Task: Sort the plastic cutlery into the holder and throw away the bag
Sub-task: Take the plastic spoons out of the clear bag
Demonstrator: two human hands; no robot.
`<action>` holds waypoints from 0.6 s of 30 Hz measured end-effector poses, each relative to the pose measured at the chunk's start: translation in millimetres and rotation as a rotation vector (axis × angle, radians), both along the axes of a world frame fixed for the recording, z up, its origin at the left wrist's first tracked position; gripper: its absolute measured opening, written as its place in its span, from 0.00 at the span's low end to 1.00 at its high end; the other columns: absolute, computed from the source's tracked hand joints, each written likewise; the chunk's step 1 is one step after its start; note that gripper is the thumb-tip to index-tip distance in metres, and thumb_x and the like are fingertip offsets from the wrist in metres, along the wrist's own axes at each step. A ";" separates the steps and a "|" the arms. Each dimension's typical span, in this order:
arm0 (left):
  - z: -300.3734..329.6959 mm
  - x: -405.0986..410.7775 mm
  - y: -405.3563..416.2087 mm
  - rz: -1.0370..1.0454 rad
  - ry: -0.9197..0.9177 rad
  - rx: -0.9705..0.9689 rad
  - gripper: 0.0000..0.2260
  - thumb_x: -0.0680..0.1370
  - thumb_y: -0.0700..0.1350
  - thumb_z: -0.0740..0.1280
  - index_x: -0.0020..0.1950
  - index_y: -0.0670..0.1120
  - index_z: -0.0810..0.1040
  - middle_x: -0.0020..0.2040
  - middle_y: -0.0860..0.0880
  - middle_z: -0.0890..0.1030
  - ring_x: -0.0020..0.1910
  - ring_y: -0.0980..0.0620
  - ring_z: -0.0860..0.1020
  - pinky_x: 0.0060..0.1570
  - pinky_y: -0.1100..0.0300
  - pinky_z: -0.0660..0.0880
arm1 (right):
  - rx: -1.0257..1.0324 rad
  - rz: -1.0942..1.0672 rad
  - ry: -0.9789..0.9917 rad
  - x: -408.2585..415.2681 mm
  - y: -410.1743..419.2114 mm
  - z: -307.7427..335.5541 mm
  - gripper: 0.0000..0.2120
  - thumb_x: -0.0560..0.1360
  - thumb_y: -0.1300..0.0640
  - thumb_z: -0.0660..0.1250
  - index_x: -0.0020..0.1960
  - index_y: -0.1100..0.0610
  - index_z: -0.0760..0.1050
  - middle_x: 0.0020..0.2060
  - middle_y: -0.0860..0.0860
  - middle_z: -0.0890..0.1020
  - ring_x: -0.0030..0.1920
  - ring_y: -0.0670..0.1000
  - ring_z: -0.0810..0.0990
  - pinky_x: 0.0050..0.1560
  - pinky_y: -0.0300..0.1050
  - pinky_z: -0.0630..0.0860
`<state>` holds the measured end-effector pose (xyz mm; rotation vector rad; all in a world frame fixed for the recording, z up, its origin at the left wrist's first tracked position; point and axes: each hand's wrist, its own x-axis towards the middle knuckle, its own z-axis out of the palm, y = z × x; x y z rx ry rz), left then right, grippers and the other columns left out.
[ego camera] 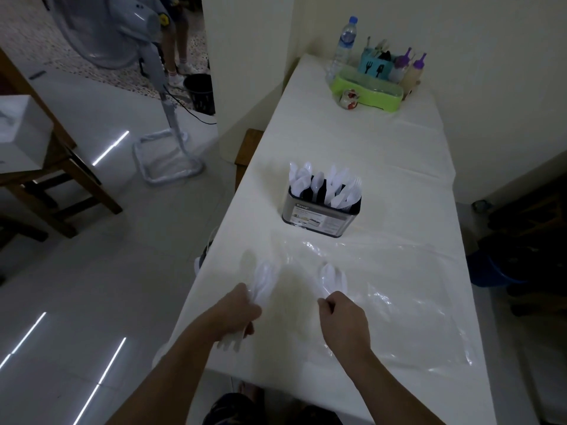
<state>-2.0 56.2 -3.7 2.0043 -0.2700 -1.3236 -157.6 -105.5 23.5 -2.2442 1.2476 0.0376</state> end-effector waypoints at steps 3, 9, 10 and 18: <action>-9.7 5.0 3.8 0.104 -0.157 0.057 0.19 0.76 0.39 0.65 0.63 0.41 0.62 0.46 0.40 0.78 0.29 0.51 0.81 0.27 0.60 0.75 | 0.001 0.003 0.001 -0.2 2.0 0.4 0.14 0.79 0.48 0.62 0.39 0.55 0.73 0.30 0.50 0.78 0.34 0.52 0.77 0.36 0.45 0.74; -26.1 -9.4 -18.5 0.189 -0.271 0.072 0.19 0.75 0.40 0.66 0.61 0.41 0.62 0.49 0.43 0.75 0.40 0.46 0.79 0.32 0.60 0.73 | -0.007 0.041 0.023 -1.2 10.3 5.4 0.13 0.80 0.48 0.61 0.39 0.53 0.71 0.28 0.48 0.77 0.32 0.49 0.77 0.34 0.44 0.72; -26.3 -12.4 -21.7 0.190 -0.307 0.088 0.17 0.74 0.40 0.66 0.59 0.42 0.62 0.49 0.45 0.75 0.41 0.46 0.77 0.35 0.58 0.72 | -0.008 0.051 0.027 -1.8 11.5 6.2 0.13 0.80 0.48 0.61 0.39 0.53 0.72 0.28 0.48 0.77 0.32 0.48 0.77 0.33 0.43 0.72; -31.6 -26.8 -34.2 0.033 -0.788 0.377 0.13 0.77 0.41 0.60 0.61 0.43 0.67 0.51 0.46 0.80 0.49 0.47 0.79 0.45 0.56 0.76 | 0.005 0.011 0.045 -17.2 12.9 9.0 0.14 0.79 0.49 0.62 0.36 0.52 0.70 0.28 0.48 0.77 0.31 0.45 0.76 0.31 0.40 0.69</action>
